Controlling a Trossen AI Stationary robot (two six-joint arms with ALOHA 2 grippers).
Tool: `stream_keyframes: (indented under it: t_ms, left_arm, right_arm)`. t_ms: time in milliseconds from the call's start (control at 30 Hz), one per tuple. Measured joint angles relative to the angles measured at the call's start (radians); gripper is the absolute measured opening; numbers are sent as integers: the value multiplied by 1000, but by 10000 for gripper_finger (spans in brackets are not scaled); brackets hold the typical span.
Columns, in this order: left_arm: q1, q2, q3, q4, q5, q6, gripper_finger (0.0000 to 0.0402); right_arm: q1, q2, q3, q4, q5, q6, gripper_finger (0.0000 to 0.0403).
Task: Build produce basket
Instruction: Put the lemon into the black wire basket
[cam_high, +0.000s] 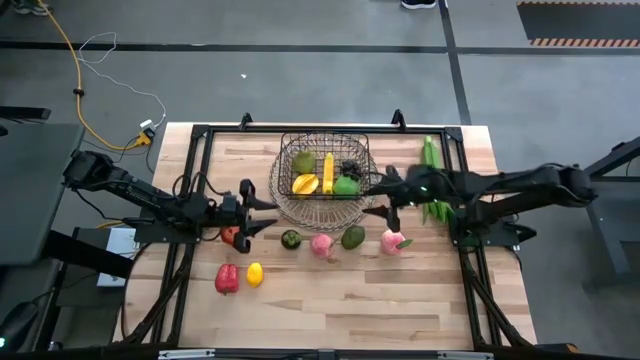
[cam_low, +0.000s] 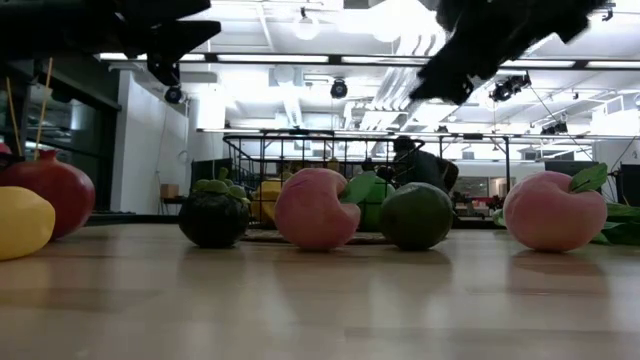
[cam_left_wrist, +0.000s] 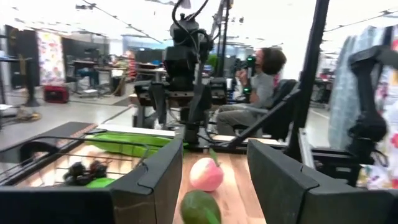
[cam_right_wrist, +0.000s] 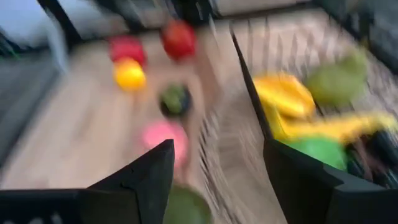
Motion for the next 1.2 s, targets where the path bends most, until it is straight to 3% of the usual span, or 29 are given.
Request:
stream_keyframes:
  t_ms: [200,333,967,1200]
  left_arm:
    - [0,0,0,1,23,0,168]
    - [0,0,0,1,23,0,168]
    - [-1,0,0,2,15,-19,169]
    - [-38,0,0,2,15,-28,214]
  right_arm:
    - [76,-41,-219,523,2,-29,238]
    - [102,-19,-297,714,3,-79,238]
    - [103,-17,-300,741,31,-112,238]
    - [103,-17,-299,740,31,-111,238]
